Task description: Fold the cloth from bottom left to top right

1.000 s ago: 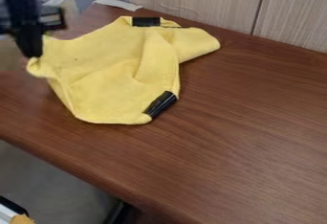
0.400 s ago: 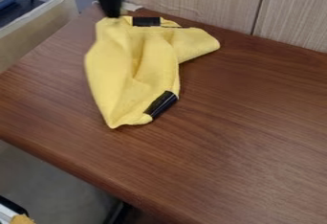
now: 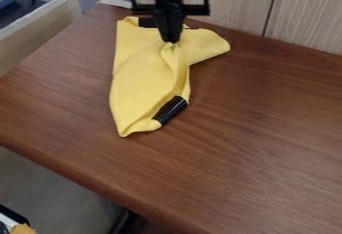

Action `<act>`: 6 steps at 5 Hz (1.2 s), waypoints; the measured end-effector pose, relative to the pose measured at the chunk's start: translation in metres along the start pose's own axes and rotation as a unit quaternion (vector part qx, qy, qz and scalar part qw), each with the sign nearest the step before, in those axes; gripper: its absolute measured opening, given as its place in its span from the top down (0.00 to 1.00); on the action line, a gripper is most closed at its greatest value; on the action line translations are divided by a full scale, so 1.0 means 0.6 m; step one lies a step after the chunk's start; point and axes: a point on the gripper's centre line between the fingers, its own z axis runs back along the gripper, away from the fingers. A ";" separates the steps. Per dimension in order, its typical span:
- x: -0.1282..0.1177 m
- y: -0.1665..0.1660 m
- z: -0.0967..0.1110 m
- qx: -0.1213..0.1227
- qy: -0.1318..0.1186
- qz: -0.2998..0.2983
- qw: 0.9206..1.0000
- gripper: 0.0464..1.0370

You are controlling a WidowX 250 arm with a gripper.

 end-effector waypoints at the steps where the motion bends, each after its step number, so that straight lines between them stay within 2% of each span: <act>1: -0.011 -0.007 -0.042 0.019 0.013 -0.013 1.000 0.96; 2: -0.024 -0.002 -0.068 0.055 0.010 -0.013 0.998 0.80; 3: -0.028 -0.001 -0.074 0.060 0.008 -0.011 0.998 0.53; 4: -0.033 -0.002 -0.075 0.054 0.012 -0.012 0.998 0.23; 5: -0.033 0.010 -0.068 0.056 0.013 -0.003 0.998 0.03; 6: -0.032 0.021 -0.060 0.057 0.015 0.005 0.998 0.03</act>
